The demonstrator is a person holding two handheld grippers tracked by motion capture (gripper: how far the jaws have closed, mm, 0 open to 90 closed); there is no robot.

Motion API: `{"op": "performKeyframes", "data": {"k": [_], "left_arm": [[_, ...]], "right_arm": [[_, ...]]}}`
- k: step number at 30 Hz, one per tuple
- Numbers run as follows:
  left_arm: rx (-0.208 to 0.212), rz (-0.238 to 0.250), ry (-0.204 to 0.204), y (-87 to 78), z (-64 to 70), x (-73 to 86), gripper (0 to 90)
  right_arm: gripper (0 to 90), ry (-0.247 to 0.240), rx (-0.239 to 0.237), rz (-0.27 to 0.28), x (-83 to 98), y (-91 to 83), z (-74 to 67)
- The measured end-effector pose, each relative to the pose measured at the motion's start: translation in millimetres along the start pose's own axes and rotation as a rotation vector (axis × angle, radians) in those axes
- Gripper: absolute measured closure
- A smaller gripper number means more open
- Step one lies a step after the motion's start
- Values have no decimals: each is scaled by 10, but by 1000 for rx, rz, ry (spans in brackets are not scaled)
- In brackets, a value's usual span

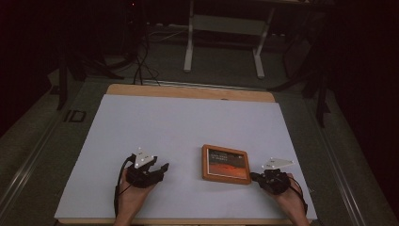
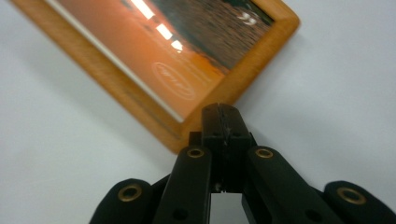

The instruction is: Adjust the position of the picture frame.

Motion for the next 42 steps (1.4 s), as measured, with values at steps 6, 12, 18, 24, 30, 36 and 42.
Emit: {"op": "performKeyframes", "data": {"k": [6, 12, 18, 24, 30, 36, 42], "left_arm": [[15, -7, 17, 19, 57, 2, 462], [16, -7, 6, 15, 33, 10, 463], [43, -13, 14, 30, 105, 9, 467], [83, -24, 23, 71, 200, 20, 469], [111, -46, 24, 132, 271, 44, 469], [128, -61, 24, 195, 330, 62, 471], [146, -67, 2, 269, 398, 73, 457]], "right_arm": [[900, 1, 34, -25, 42, 50, 24], [900, -8, 22, -48, 93, 50, 28], [900, -36, 18, -58, 110, 54, -6], [900, -115, -50, -50, 82, 42, -223], [900, -207, -121, -40, 0, 65, -514], [900, -272, -193, -31, -83, 101, -750], [900, -239, -205, -8, -178, 83, -604]]}}
Point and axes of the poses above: each handheld gripper's, and its own axes: y roughly forward along the jaws, x roughly out of its underside, z roughly to its right, the point moved 8 cm from there along y, roughly forward along the jaws, and after that the axes turned 13 degrees about x, right-handed, at the moved point
